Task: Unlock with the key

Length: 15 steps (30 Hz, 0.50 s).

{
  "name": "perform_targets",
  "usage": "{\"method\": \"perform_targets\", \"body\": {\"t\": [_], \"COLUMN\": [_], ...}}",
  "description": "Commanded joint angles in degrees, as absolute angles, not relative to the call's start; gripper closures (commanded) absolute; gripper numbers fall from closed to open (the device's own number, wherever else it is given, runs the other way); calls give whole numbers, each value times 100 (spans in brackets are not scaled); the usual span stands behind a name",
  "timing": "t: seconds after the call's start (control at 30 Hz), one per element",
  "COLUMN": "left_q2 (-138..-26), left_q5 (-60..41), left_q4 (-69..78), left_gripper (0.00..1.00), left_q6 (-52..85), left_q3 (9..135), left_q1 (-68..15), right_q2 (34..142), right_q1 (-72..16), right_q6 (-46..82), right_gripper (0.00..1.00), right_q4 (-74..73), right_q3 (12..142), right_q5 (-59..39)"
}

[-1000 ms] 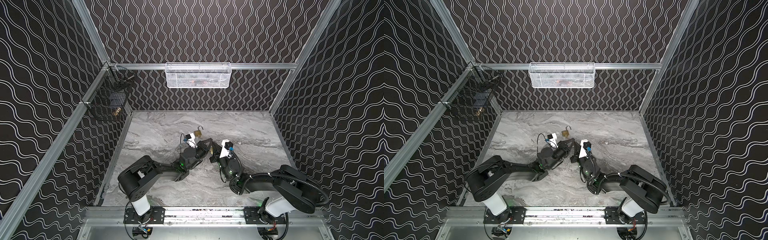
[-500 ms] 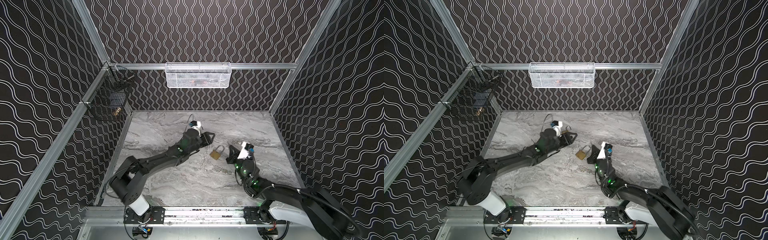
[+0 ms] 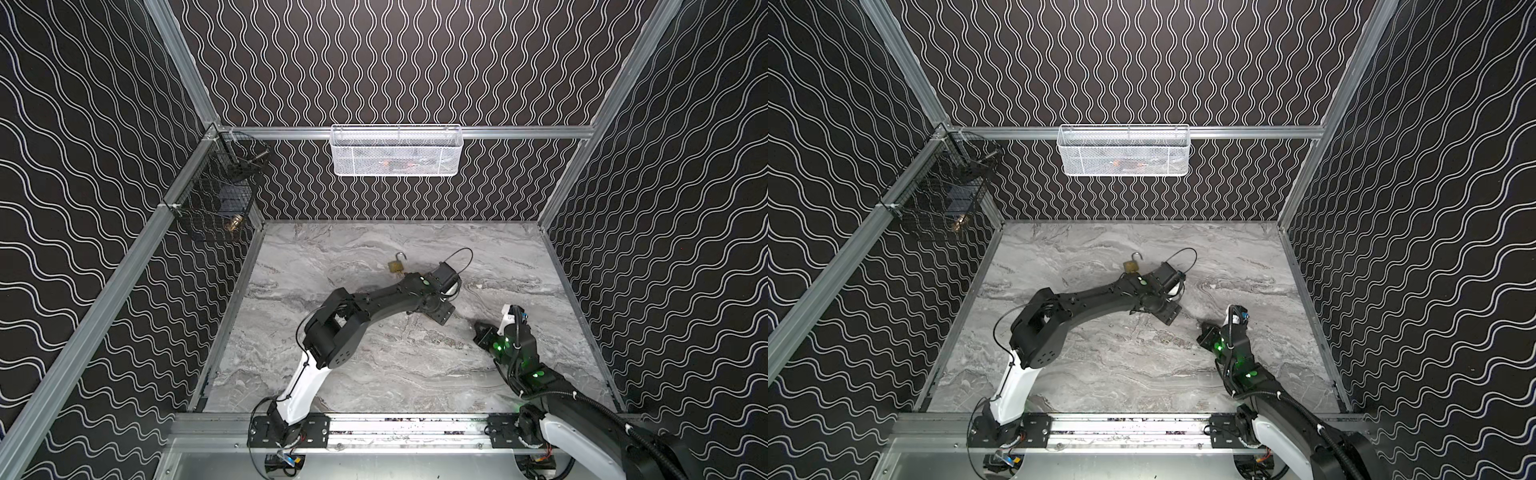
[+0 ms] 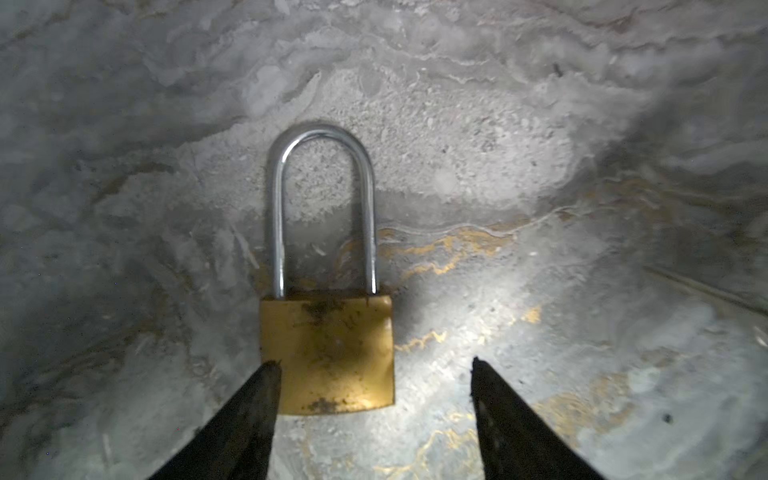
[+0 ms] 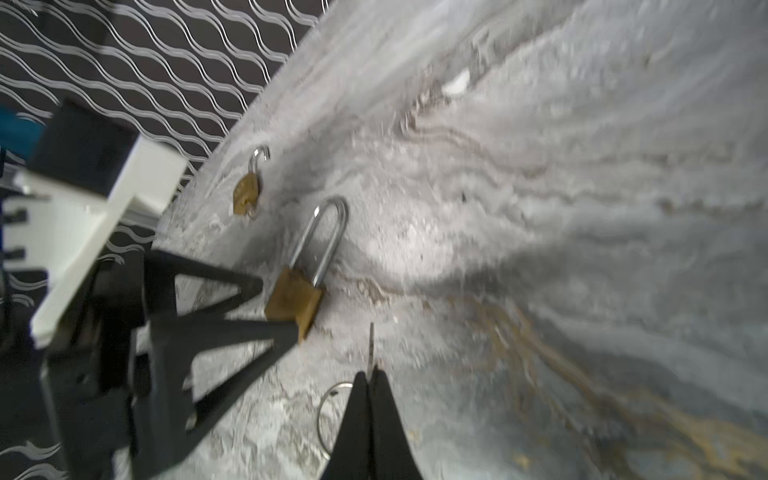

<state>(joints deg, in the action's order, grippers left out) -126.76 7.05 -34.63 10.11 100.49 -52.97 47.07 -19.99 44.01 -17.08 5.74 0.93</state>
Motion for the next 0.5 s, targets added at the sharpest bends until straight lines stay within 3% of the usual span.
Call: {"method": "perform_targets", "body": {"t": [0.0, 0.47], "left_q2": [-12801, -13430], "left_q5": [1721, 2021], "left_q4": [-4013, -4133], "left_gripper": [28, 30], "left_q6": [759, 883], "left_q3": [10178, 10461], "left_q1": [-5452, -5456], "right_q2": [4568, 3943], "right_q1": [-1812, -1472], "right_q6": [4419, 4321], "right_gripper": [100, 100], "right_q4": [-1617, -1237], "right_q3": [519, 343], "right_q5": [-286, -602]}}
